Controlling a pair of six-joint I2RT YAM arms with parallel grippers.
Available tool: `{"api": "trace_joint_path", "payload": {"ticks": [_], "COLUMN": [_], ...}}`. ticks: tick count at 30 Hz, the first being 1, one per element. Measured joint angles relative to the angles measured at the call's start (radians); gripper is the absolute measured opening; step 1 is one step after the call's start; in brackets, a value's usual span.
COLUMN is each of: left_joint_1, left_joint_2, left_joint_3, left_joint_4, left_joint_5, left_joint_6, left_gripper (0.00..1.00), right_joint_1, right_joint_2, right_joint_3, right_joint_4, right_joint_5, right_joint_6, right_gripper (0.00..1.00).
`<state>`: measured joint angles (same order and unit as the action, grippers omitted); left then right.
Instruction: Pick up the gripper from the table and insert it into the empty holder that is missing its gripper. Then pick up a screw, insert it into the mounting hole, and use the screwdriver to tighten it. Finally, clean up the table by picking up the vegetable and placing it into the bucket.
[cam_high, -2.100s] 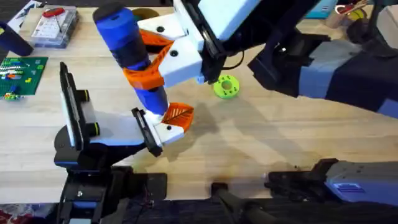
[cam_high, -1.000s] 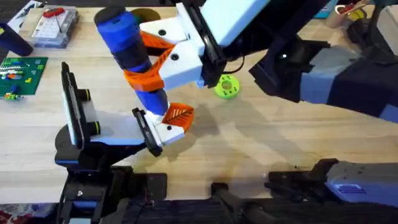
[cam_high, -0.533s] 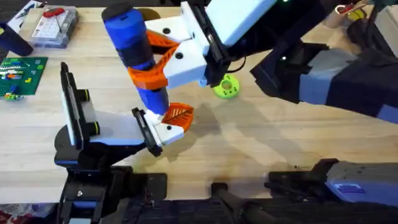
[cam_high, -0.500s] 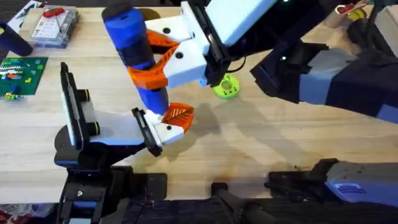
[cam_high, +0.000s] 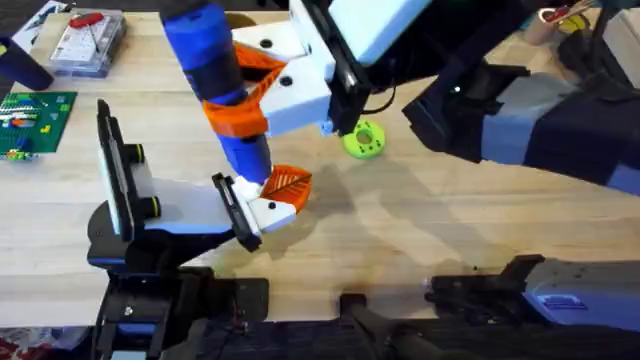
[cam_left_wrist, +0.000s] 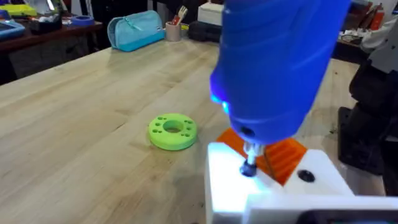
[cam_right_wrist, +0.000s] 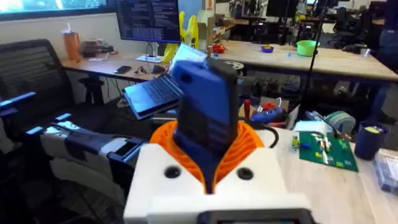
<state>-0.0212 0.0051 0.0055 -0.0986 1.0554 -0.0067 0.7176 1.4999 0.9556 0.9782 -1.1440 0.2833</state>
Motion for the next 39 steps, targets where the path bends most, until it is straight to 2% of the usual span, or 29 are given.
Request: {"api": "trace_joint_path", "payload": {"ticks": [15,23,39], "left_joint_1": [0.000,0.000,0.000], "left_joint_2": [0.000,0.000,0.000], "left_joint_3": [0.000,0.000,0.000], "left_joint_4": [0.000,0.000,0.000], "left_joint_5": [-0.004,-0.004,-0.004], "left_joint_6": [0.000,0.000,0.000], "left_gripper": [0.012,0.012,0.012], "right_joint_1": [-0.001,-0.001,-0.001], "right_joint_2": [0.002,0.003,0.003], "right_joint_3": [0.041,0.042,0.042], "right_joint_4": [-0.029,-0.124,-0.128], "right_joint_5": [-0.024,-0.024,-0.019], "right_joint_6": [0.025,-0.046,-0.112], "right_gripper": [0.024,0.024,0.024]}}
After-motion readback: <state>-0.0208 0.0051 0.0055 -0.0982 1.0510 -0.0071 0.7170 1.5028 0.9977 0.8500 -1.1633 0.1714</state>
